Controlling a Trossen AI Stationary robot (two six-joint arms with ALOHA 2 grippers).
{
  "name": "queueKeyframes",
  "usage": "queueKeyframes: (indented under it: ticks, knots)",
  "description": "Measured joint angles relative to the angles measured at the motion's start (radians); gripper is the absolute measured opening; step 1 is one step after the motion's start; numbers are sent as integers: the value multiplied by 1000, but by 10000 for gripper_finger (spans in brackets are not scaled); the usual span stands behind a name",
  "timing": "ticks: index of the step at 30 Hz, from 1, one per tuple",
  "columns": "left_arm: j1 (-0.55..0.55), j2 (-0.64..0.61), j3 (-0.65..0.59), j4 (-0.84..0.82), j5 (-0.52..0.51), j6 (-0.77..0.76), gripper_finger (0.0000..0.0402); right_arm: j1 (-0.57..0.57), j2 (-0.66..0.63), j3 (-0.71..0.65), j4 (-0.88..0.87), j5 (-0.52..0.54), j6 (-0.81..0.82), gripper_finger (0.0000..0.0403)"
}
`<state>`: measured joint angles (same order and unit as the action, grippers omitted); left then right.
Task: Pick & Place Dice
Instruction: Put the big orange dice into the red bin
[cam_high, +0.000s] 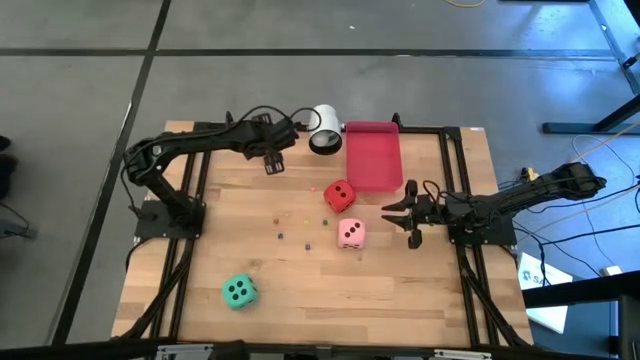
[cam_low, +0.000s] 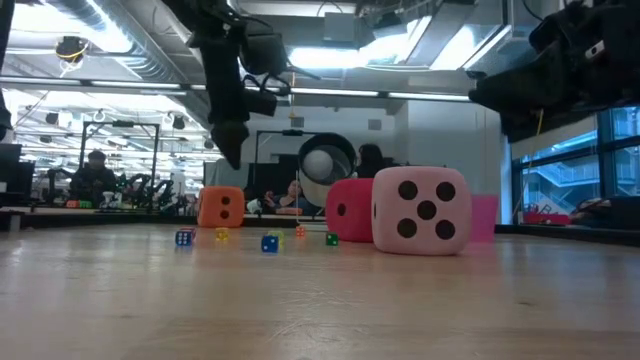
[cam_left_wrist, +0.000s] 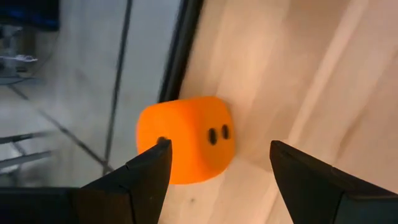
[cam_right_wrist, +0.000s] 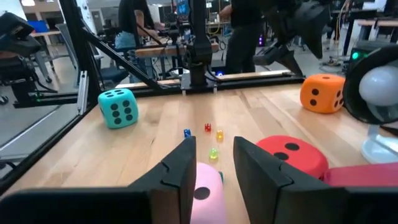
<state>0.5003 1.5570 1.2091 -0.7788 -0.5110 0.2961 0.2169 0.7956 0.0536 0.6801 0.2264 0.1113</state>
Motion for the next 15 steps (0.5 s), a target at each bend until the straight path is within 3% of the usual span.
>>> queueKeyframes:
  ticks: [5, 15]
  knots:
    - [6, 0, -1, 5, -44, -68, 267, 0, 0, 0, -8, -7, 35, 109]
    - [29, 4, -118, 188, -44, -77, 267, 0, 0, 0, -64, -10, 62, 109]
